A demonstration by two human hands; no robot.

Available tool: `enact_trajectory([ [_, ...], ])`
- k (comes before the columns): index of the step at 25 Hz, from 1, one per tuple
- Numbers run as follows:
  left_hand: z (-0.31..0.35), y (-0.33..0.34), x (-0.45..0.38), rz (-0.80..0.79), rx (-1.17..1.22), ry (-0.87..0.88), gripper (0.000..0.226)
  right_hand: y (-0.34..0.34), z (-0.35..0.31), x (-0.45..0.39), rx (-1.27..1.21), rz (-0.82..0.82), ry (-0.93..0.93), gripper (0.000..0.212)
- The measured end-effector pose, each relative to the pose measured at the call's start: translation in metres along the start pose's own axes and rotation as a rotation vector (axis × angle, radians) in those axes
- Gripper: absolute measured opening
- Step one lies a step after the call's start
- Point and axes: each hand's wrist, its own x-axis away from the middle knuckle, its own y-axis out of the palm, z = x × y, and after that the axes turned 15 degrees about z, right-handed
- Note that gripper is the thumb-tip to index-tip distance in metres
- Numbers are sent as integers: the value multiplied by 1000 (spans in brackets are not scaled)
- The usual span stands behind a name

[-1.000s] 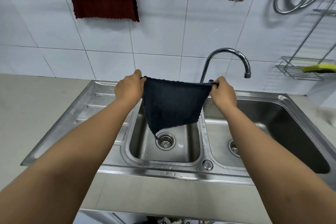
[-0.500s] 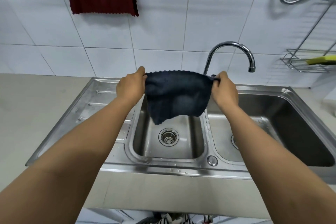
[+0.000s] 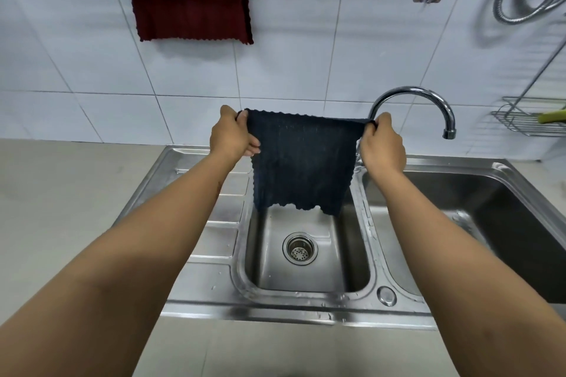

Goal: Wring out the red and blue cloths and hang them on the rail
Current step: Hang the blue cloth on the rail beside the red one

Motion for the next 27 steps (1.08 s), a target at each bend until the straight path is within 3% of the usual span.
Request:
enact_trajectory([
  [5,18,13,-30,69,331,-55,25,16,-24,-15,-549,-135,393,21],
  [9,40,15,-58,74,497,-50,22,23,-54,-35,-823,-160,510,20],
  [20,124,11,-138,73,646,182,18,31,-137,-121,-1037,61,399,17],
  [27,201,4,-179,116,802,218,17,20,-193,-182,-1051,179,168,20],
])
